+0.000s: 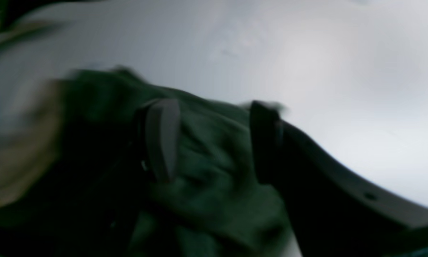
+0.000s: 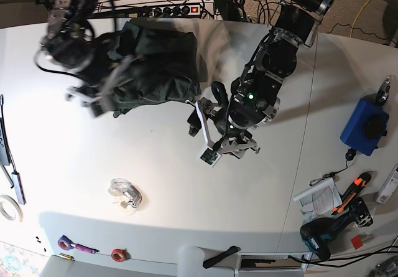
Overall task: Layout the t-shirt on the table in an organized manner, then fold the t-shirt properly
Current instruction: 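Grasp the shirt edge with the right gripper and fold it over the bundle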
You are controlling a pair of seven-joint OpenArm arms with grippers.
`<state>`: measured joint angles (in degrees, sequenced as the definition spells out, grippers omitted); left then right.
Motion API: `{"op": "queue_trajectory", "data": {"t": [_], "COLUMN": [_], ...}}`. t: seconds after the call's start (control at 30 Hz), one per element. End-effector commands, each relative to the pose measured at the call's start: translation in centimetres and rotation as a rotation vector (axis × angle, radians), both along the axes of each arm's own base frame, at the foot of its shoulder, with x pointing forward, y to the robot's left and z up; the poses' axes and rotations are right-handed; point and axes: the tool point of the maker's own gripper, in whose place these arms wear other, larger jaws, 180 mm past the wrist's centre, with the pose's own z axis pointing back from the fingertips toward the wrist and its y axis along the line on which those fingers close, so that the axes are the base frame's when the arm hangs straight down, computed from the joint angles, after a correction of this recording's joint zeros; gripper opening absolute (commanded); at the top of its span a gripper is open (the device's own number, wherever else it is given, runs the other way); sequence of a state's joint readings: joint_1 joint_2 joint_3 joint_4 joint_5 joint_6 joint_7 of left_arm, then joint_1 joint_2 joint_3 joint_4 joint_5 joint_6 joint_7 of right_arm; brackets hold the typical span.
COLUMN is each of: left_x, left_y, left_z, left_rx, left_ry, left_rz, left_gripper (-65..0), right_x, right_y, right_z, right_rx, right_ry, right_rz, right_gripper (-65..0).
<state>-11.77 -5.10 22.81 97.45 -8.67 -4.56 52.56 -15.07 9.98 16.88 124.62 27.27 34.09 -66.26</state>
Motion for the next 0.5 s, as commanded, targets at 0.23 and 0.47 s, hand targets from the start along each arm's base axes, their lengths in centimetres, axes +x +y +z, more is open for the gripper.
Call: {"op": "queue_trajectory", "data": {"t": [0.23,0.47], "left_x": [0.9,0.9], "left_y": [-0.5,-0.4], "left_z": [1.9,1.8], "left_rx": [-0.032,-0.032], "left_ry": [-0.058,-0.055], "left_rz": [-0.002,-0.002], "left_gripper": [-23.2,-23.2], "right_x": [-0.2,0.0], "right_y": [-3.6,-4.0], "right_z": [-2.5,-5.1], "right_rx": [0.072,0.137], "right_ry": [0.109,0.181], "right_rz": [-0.040,-0.031], "right_gripper": [-33.6,-41.4]}}
